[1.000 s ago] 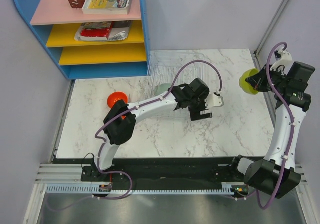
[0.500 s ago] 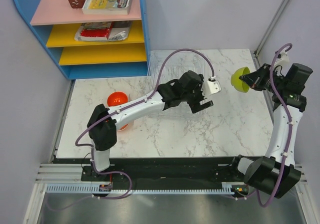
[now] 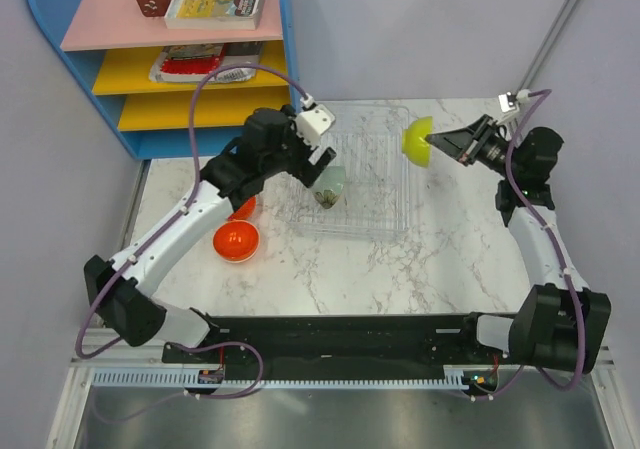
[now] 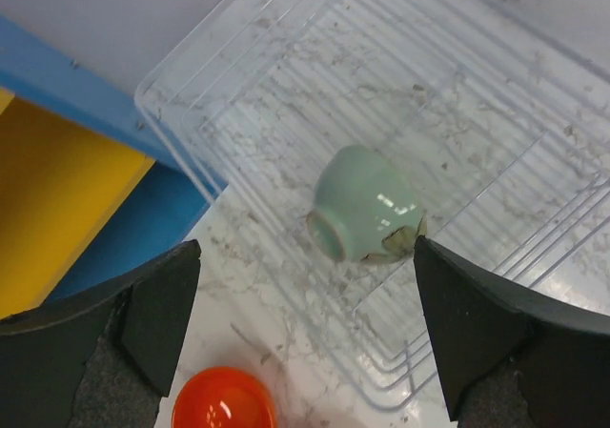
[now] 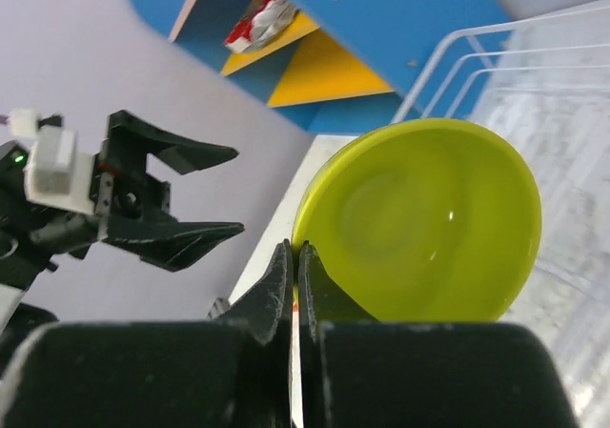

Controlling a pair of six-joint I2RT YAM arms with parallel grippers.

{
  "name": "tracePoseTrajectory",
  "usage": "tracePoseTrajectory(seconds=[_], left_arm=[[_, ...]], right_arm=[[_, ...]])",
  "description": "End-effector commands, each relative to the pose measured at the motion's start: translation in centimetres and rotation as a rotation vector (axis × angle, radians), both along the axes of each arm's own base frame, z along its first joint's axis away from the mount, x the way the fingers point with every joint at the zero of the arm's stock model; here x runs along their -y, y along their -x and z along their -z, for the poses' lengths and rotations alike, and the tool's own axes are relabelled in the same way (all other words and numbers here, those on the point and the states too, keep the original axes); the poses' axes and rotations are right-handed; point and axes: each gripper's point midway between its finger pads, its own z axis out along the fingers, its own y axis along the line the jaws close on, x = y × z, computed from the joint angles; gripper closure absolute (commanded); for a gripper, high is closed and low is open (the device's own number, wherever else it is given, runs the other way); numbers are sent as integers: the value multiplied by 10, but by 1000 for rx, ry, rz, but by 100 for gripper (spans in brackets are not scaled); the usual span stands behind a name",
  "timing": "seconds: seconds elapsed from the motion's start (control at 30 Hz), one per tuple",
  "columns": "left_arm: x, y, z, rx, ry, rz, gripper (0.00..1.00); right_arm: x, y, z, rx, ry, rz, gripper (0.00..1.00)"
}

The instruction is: Load the bowls into the dish rack

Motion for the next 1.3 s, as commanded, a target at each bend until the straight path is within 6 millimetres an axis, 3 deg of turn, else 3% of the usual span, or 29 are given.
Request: tracePoseTrajectory(seconds=[0.0, 0.03, 0.1, 0.2, 0.33, 0.5, 0.8, 1.0, 1.27], left_arm=[[-44, 21, 10, -78, 14, 11, 0], [-52, 26, 21, -107, 0, 18, 0], [-66, 32, 17, -101, 11, 11, 0], [-82, 47, 28, -133, 3, 19, 0], [-98, 54, 31, -137, 15, -5, 0], [-115, 59, 40, -156, 15, -42, 0], [-123, 67, 46, -161, 10, -52, 0], [-124, 64, 45, -156, 3, -60, 0], [-128, 65, 39, -136, 6, -74, 0]], right_arm=[[-39, -10, -20, 103, -66, -73, 100], [-50, -10, -17, 100, -74, -97, 100], [-63, -15, -6, 80, -89, -124, 100], [-82, -17, 12, 43, -108, -182, 100], [-96, -23, 33, 15, -117, -230, 100], [-108, -25, 44, -9, -165, -295, 100], [-109, -24, 74, -78, -250, -276, 100], [-109, -11, 80, -103, -260, -239, 100], [-105, -15, 94, -123, -258, -195, 100]])
